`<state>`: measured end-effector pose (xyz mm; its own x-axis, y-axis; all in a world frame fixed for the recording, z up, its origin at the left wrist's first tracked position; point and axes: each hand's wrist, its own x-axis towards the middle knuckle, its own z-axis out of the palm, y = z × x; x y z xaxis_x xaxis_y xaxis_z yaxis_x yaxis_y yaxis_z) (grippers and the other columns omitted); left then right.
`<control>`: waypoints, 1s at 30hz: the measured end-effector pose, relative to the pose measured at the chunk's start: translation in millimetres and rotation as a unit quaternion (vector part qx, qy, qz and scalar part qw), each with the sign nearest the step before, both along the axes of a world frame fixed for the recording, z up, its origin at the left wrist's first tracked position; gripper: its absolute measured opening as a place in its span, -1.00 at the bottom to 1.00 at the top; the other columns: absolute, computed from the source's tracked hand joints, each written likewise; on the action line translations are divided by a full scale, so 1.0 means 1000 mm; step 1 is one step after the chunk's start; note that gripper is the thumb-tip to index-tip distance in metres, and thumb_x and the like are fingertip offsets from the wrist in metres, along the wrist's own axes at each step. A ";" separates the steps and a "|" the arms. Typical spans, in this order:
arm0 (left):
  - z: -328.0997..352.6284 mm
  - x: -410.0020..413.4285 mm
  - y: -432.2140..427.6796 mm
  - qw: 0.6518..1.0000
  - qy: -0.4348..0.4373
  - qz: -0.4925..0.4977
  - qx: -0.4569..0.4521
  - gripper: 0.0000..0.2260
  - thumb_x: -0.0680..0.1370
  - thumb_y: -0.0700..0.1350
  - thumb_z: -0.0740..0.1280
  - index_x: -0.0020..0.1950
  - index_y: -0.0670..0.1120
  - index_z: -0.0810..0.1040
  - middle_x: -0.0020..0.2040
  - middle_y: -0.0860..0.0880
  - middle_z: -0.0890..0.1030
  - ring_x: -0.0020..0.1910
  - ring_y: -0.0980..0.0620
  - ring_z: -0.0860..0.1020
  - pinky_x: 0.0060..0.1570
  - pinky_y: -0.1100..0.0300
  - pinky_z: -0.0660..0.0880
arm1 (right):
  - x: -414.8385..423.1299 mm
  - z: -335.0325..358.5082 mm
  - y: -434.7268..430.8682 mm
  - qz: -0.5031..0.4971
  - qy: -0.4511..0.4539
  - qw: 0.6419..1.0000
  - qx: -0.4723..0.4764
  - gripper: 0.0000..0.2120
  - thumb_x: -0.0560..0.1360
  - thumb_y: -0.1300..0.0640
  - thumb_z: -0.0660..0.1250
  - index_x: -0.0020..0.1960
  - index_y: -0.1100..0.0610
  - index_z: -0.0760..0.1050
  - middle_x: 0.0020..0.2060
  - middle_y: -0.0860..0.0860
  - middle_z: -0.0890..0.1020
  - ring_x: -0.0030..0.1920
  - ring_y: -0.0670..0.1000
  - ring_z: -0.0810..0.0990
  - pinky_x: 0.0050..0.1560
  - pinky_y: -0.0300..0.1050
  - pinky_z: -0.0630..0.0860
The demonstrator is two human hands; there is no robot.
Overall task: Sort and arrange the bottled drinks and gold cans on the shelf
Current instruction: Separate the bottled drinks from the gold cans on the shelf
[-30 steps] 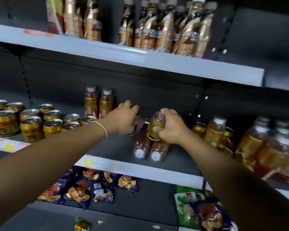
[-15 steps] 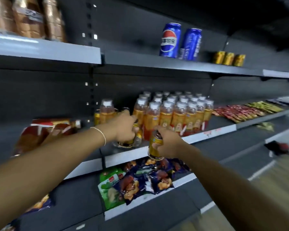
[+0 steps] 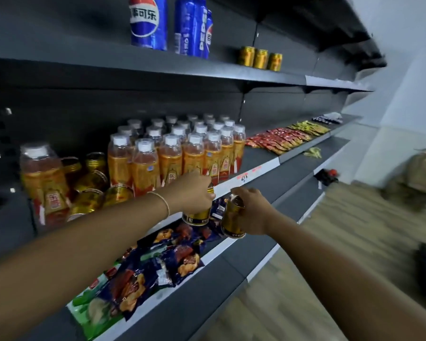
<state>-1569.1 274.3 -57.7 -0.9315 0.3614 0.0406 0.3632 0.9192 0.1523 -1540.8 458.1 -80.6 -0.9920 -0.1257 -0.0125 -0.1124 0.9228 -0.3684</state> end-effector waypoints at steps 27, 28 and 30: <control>-0.018 -0.205 0.164 0.997 0.041 0.016 0.061 -0.70 0.56 0.08 0.26 0.14 -0.12 0.44 0.18 -0.19 0.42 0.03 -0.15 0.49 -0.10 0.08 0.41 | -0.286 0.004 0.160 -0.043 0.022 0.995 -0.091 -0.37 0.41 0.26 0.36 0.46 0.03 0.36 0.31 0.08 0.53 0.21 0.13 0.56 0.08 0.00 0.60; -0.019 -0.210 0.170 0.997 0.046 0.024 0.062 -0.70 0.56 0.07 0.27 0.14 -0.12 0.45 0.16 -0.18 0.43 0.04 -0.15 0.48 -0.11 0.09 0.39 | -0.298 0.003 0.165 -0.032 0.028 0.994 -0.103 -0.38 0.41 0.26 0.35 0.45 0.02 0.37 0.32 0.07 0.53 0.22 0.12 0.56 0.11 0.03 0.60; -0.018 -0.219 0.184 0.995 0.057 0.045 0.066 -0.73 0.56 0.07 0.27 0.10 -0.11 0.44 0.11 -0.15 0.44 -0.02 -0.10 0.47 -0.17 0.11 0.36 | -0.322 -0.001 0.175 -0.006 0.058 0.993 -0.107 -0.43 0.41 0.24 0.34 0.41 0.02 0.42 0.27 0.05 0.57 0.16 0.11 0.59 0.06 0.02 0.60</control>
<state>-1787.7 458.4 -76.0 -0.9464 0.2614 0.1899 0.3025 0.9232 0.2368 -1863.2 633.5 -82.0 -0.9867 -0.1005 0.1280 -0.1544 0.8270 -0.5406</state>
